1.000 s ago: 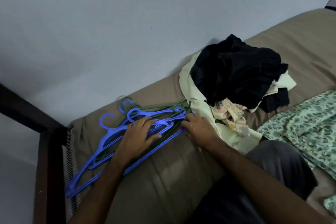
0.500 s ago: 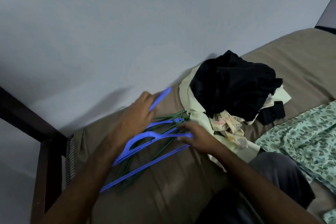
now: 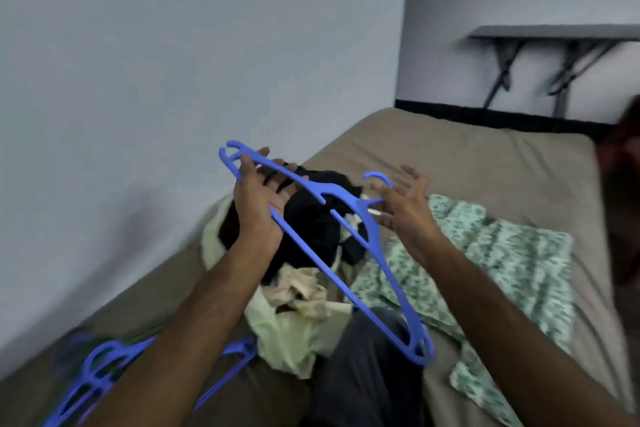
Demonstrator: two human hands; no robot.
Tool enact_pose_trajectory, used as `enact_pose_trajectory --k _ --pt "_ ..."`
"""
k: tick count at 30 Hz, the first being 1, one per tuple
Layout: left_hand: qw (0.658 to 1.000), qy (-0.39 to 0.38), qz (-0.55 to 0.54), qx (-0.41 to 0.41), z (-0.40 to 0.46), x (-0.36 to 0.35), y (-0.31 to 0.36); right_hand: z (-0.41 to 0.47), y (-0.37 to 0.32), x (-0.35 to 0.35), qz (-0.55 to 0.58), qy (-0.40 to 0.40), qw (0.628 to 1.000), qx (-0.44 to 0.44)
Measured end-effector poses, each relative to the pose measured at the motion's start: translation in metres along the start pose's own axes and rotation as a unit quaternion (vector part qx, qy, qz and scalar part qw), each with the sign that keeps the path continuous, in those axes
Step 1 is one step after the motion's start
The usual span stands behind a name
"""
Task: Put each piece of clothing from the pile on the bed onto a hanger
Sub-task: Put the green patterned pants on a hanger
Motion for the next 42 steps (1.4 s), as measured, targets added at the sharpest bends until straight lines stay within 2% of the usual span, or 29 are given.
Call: enact_pose_trajectory --k 2,5,8,10,11,12,13,14,16,17,18,19,21,22,23,24,27,33,37,40,42 --pt "0.999 -0.017 -0.034 0.034 -0.001 -0.024 -0.052 -0.008 -0.015 0.056 -0.025 0.017 0.999 -0.013" --pt "0.995 -0.027 -0.042 0.089 -0.011 -0.059 -0.129 -0.03 -0.014 0.127 -0.048 0.017 0.995 -0.08" --pt "0.99 -0.049 0.026 0.127 -0.022 -0.077 -0.197 -0.057 -0.009 0.2 -0.091 0.078 0.987 -0.106" --pt "0.984 -0.012 0.167 0.065 -0.026 -0.067 -0.212 -0.071 0.0 0.239 -0.121 0.106 0.978 -0.135" --pt "0.964 -0.003 0.265 0.006 -0.028 -0.062 -0.208 -0.076 0.007 0.255 -0.134 0.114 0.973 -0.151" --pt "0.927 -0.032 0.367 -0.067 -0.028 -0.066 -0.202 -0.079 0.016 0.268 -0.144 0.121 0.967 -0.17" --pt "0.869 -0.114 0.46 -0.142 -0.031 -0.082 -0.198 -0.079 0.029 0.278 -0.15 0.124 0.963 -0.188" --pt "0.803 -0.236 0.514 -0.188 -0.037 -0.102 -0.205 -0.078 0.041 0.283 -0.157 0.123 0.958 -0.207" --pt "0.668 -0.499 0.532 -0.145 -0.057 -0.131 -0.242 -0.07 0.067 0.284 -0.174 0.111 0.949 -0.239" --pt "0.58 -0.595 0.544 -0.118 -0.072 -0.136 -0.261 -0.065 0.08 0.279 -0.182 0.096 0.946 -0.249" --pt "0.479 -0.657 0.572 -0.105 -0.083 -0.134 -0.282 -0.061 0.091 0.273 -0.188 0.078 0.945 -0.256" --pt "0.375 -0.695 0.607 -0.093 -0.092 -0.125 -0.302 -0.056 0.102 0.267 -0.193 0.062 0.944 -0.261" --pt "0.19 -0.702 0.685 -0.043 -0.095 -0.098 -0.334 -0.047 0.121 0.26 -0.201 0.044 0.942 -0.267" --pt "0.128 -0.693 0.71 -0.021 -0.095 -0.085 -0.343 -0.043 0.127 0.258 -0.211 0.041 0.94 -0.267" --pt "0.096 -0.686 0.722 0.002 -0.093 -0.071 -0.35 -0.04 0.131 0.257 -0.224 0.04 0.937 -0.266" --pt "0.087 -0.684 0.724 0.022 -0.093 -0.06 -0.354 -0.038 0.133 0.257 -0.235 0.041 0.934 -0.265" --pt "0.132 -0.686 0.715 0.04 -0.09 -0.041 -0.358 -0.038 0.14 0.257 -0.238 0.041 0.933 -0.267" --pt "0.16 -0.684 0.712 -0.002 -0.094 -0.043 -0.365 -0.048 0.142 0.259 -0.196 0.064 0.949 -0.238" --pt "0.229 -0.684 0.693 -0.022 -0.088 -0.054 -0.355 -0.064 0.143 0.259 -0.126 0.108 0.958 -0.235" --pt "0.274 -0.674 0.677 -0.111 -0.083 -0.081 -0.34 -0.068 0.128 0.27 -0.186 0.164 0.945 -0.214" --pt "0.293 -0.649 0.688 -0.143 -0.076 -0.097 -0.329 -0.066 0.119 0.275 -0.216 0.182 0.938 -0.203"
Point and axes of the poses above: each hand's wrist, its own z-axis towards the middle knuckle, its own x-axis out of the back of the hand, y = z × x, the point moved 8 cm from there along z, towards the middle knuckle, and after that the axes turned 15 degrees about -y, right-handed, at the moved point
